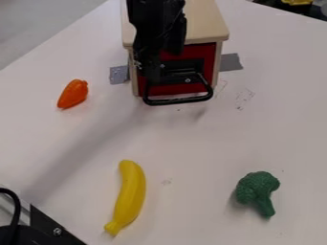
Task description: Open the drawer
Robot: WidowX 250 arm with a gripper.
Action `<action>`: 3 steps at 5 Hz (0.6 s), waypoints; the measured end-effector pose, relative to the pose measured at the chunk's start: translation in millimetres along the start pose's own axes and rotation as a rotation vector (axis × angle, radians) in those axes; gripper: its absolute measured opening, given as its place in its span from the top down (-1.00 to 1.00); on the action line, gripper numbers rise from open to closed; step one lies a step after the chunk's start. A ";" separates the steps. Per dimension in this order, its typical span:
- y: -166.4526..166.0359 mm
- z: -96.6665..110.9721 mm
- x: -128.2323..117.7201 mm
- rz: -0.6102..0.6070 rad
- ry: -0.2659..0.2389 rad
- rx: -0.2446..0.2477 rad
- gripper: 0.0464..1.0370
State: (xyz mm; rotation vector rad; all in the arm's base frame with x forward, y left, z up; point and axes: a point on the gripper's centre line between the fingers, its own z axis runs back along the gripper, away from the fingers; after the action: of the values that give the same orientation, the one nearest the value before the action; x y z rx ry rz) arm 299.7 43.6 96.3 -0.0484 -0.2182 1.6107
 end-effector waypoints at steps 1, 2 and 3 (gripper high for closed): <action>2.5 -8.2 -3.3 0.010 0.016 0.028 -0.92; 5.2 -22.1 -4.8 0.004 0.019 0.067 -0.92; 5.0 -38.1 -1.8 0.012 0.017 0.111 -0.92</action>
State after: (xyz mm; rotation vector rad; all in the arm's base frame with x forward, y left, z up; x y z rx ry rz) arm 301.1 45.9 57.9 0.0218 -0.1148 1.6312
